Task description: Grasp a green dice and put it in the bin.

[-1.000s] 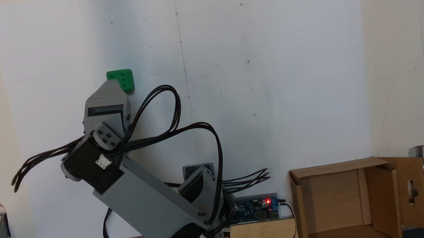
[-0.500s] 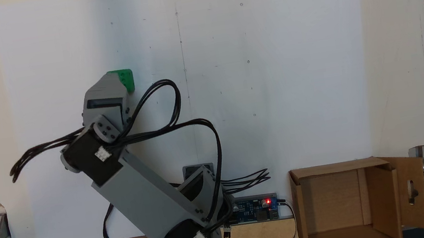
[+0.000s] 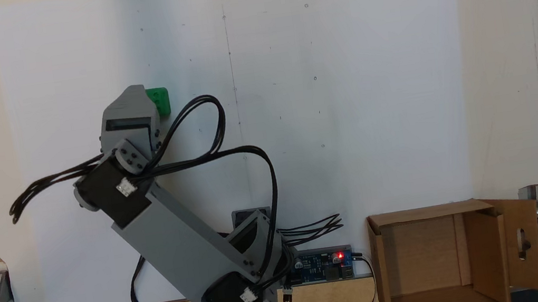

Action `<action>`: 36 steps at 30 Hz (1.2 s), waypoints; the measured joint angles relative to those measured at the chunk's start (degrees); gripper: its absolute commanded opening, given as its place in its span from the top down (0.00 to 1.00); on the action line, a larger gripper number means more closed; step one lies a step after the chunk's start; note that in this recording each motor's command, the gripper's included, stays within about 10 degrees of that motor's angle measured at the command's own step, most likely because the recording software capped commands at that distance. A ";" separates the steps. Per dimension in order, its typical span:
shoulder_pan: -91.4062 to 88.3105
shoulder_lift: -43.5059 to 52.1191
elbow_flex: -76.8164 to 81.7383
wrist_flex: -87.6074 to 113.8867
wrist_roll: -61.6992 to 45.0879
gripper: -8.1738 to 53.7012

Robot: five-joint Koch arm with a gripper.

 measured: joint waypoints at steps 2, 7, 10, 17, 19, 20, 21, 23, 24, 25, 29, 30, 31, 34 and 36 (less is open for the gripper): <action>-0.09 -0.26 0.00 -0.70 0.00 0.16; 0.44 -1.32 0.00 -1.41 0.00 0.16; 0.97 -2.11 0.00 -1.49 0.00 0.16; 0.62 -6.06 0.00 -2.11 0.00 0.17; 0.44 -6.77 0.00 -3.08 0.00 0.17; 0.44 -7.47 0.00 -3.60 0.00 0.17; 0.44 -8.00 0.00 -4.04 0.00 0.17; 0.35 -8.35 0.00 -4.75 0.00 0.17; 0.35 -8.35 0.00 -4.92 0.00 0.17; 0.26 -8.61 0.00 -5.01 0.00 0.17; -0.18 -9.40 0.00 -5.10 0.00 0.17; -0.18 -9.40 0.00 -5.10 0.00 0.17; -0.18 -9.58 0.00 -5.10 0.00 0.17; -0.18 -10.63 0.00 -5.10 0.00 0.17; -0.18 -10.99 0.09 -5.19 0.00 0.17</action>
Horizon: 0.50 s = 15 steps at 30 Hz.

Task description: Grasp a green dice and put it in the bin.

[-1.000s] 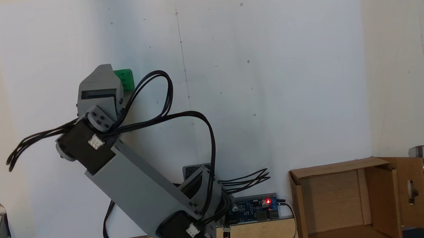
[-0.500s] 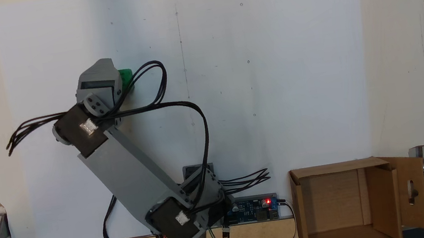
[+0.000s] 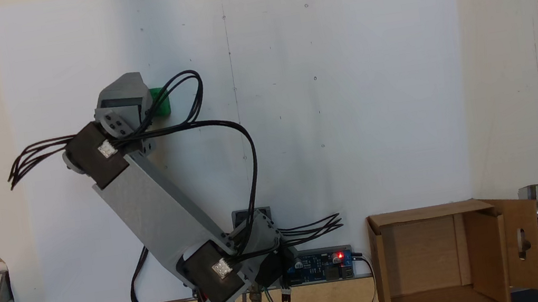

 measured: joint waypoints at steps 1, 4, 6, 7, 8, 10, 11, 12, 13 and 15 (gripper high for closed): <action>0.00 -0.18 -0.09 0.00 0.00 0.17; 0.00 -1.49 0.00 0.00 0.00 0.17; 0.00 -1.67 -0.09 0.00 0.00 0.17; 0.00 -1.76 -0.09 0.00 0.00 0.17; 0.00 -1.85 0.09 -0.26 0.00 0.17; 0.09 -1.76 2.02 -1.67 0.00 0.17; 0.18 -1.85 2.99 -2.46 0.00 0.17; 0.18 -1.85 3.87 -3.34 0.00 0.17; 0.18 -1.85 4.66 -4.13 0.00 0.17; 0.18 -1.85 5.45 -5.54 0.00 0.17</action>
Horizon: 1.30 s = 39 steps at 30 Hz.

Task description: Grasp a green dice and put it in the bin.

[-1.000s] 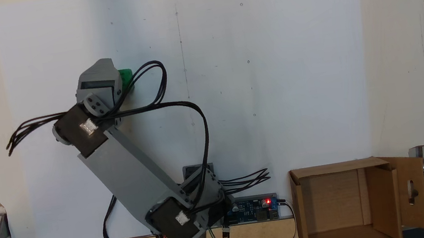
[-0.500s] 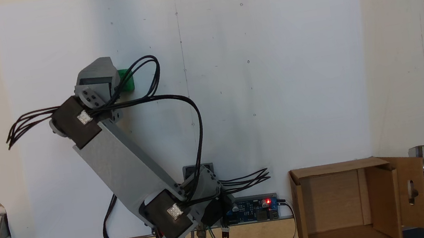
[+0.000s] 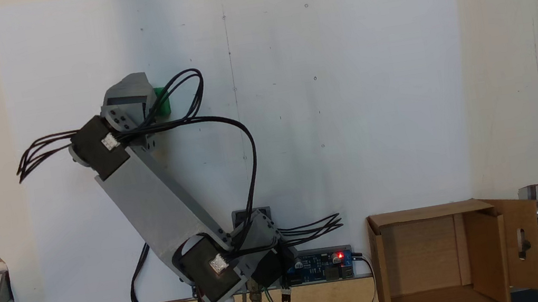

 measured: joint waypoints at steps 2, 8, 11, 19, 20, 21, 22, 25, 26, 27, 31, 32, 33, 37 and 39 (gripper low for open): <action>0.35 0.00 1.32 -1.49 0.00 0.17; 0.44 -0.09 4.13 -5.19 0.00 0.17; 0.44 -1.41 4.31 -6.15 0.00 0.17; 1.14 -2.46 5.80 -7.38 0.00 0.17; 1.23 -2.64 5.80 -7.38 0.00 0.17; 1.32 -2.90 5.71 -7.38 0.00 0.17; 1.32 -3.52 5.71 -7.47 0.00 0.17; 1.49 -4.75 5.80 -8.00 0.00 0.17; 1.49 -4.83 5.80 -8.26 0.00 0.17; 1.49 -4.92 5.80 -8.35 0.00 0.18; 1.58 -5.63 5.80 -8.53 0.00 0.20; 1.49 -5.80 5.80 -8.61 0.00 0.20; 1.58 -5.80 5.80 -8.61 0.00 0.20; 1.58 -6.15 5.80 -8.70 0.00 0.23; 1.49 -6.33 5.80 -9.05 0.00 0.24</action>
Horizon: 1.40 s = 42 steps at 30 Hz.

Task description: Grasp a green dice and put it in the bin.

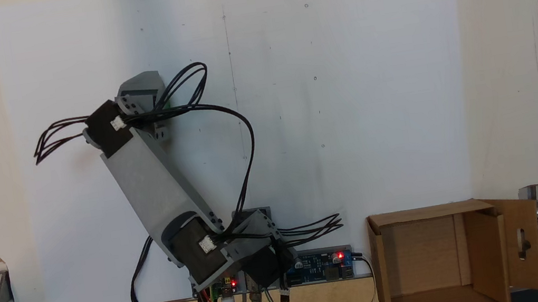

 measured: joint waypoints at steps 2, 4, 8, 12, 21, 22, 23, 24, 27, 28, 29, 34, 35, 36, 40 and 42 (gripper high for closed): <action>0.00 -0.09 0.00 0.00 0.00 0.24; 0.09 -0.53 0.00 -0.35 0.00 0.24; 0.09 -0.62 0.00 -0.79 0.00 0.28; 0.35 -0.62 0.00 -1.14 0.00 0.29; 0.97 -1.05 0.00 -1.49 0.00 0.30; 0.97 -1.05 0.00 -1.58 0.00 0.34; 0.97 -1.05 0.00 -1.58 0.00 0.38; 0.97 -1.05 0.00 -1.58 0.00 0.40; 1.05 -1.05 0.00 -1.58 0.00 0.44; 1.05 -0.97 0.00 -1.58 0.00 0.51; 1.05 -1.05 0.00 -1.58 0.00 0.58; 1.58 -0.97 0.09 -1.58 0.00 0.68; 1.58 -0.97 0.09 -1.58 0.00 0.68; 1.58 -0.97 0.09 -1.58 0.00 0.68; 1.67 -0.62 0.18 -0.53 0.00 0.68; 1.85 1.32 0.26 1.93 0.00 0.68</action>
